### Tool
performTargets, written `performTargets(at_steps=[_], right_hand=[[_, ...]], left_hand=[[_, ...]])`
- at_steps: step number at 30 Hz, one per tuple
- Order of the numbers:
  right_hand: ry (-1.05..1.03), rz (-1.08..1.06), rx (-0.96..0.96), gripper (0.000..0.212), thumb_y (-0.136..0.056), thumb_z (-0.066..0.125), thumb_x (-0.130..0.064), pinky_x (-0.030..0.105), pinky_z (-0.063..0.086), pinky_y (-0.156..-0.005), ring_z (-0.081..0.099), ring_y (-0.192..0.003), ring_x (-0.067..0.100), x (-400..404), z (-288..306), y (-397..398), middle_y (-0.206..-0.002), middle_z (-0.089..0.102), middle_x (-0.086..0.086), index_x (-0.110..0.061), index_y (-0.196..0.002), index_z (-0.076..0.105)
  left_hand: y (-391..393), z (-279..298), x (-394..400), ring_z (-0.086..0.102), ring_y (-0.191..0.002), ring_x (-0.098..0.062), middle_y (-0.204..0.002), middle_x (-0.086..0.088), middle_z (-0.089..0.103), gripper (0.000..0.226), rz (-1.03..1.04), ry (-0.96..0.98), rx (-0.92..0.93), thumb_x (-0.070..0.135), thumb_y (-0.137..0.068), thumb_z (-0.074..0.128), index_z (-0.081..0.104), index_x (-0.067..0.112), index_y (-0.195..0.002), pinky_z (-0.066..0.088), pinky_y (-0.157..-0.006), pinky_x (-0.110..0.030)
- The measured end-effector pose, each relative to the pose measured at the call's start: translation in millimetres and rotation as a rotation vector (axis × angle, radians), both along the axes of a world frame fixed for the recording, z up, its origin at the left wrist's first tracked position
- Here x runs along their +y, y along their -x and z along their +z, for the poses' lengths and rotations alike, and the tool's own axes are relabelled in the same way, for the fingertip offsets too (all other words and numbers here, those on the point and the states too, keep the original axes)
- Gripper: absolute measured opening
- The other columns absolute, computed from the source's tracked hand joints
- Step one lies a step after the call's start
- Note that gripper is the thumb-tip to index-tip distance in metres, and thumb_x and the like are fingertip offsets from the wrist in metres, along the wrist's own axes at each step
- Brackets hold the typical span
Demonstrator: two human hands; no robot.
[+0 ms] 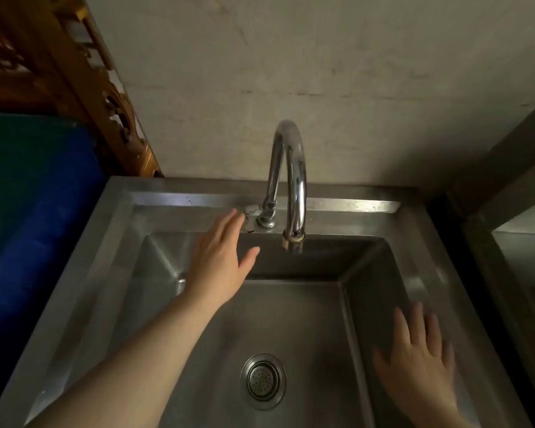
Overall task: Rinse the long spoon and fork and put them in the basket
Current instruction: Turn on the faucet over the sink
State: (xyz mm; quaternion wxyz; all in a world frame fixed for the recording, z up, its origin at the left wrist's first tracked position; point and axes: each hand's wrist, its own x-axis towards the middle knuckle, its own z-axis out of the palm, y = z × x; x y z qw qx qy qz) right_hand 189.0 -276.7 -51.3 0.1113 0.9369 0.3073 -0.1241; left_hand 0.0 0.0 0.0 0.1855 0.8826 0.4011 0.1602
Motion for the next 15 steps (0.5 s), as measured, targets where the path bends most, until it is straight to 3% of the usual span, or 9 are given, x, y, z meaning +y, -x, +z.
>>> performTargets(at_steps=[5,9,13,15], right_hand=[[-0.023,-0.052,-0.041,0.095,-0.078,0.043,-0.066,0.058,0.014,-0.113,-0.011,-0.147,0.036,15.4,-7.1,3.7,-0.162,-0.017,0.008,-0.033,-0.152,-0.007],[-0.014,-0.078,-0.050,0.094,-0.077,0.042,-0.067,0.058,0.012,-0.113,-0.014,-0.146,0.035,18.5,-11.6,5.4,-0.162,-0.018,0.007,-0.033,-0.152,-0.002],[-0.024,-0.061,-0.068,0.094,-0.076,0.043,-0.068,0.057,0.011,-0.114,-0.013,-0.147,0.034,14.1,-14.1,4.2,-0.162,-0.018,0.006,-0.033,-0.152,0.002],[-0.029,-0.054,-0.076,0.093,-0.075,0.043,-0.068,0.056,0.012,-0.115,-0.011,-0.147,0.034,13.8,-13.6,3.6,-0.162,-0.016,0.006,-0.033,-0.152,0.004]], left_hand=[[-15.5,-6.3,15.6,0.033,-0.143,-0.015,-0.159,0.002,0.030,0.059,-0.088,0.053,-0.065,0.026,-0.095,0.056,0.037,0.014,-0.149,0.019,-0.110,-0.019],[-18.6,-11.0,17.2,0.045,-0.136,-0.017,-0.153,-0.001,0.042,0.046,-0.093,0.033,-0.123,0.010,-0.094,0.058,0.051,0.007,-0.140,0.021,-0.107,-0.009],[-19.2,-13.7,22.1,0.045,-0.135,-0.024,-0.145,-0.011,0.049,0.039,-0.146,-0.044,-0.100,-0.003,-0.091,0.058,0.058,-0.001,-0.130,0.013,-0.106,0.000],[-19.8,-13.2,28.0,0.055,-0.126,-0.029,-0.141,-0.014,0.053,0.034,-0.174,-0.055,-0.079,-0.007,-0.089,0.059,0.063,-0.003,-0.123,0.015,-0.101,0.006]])
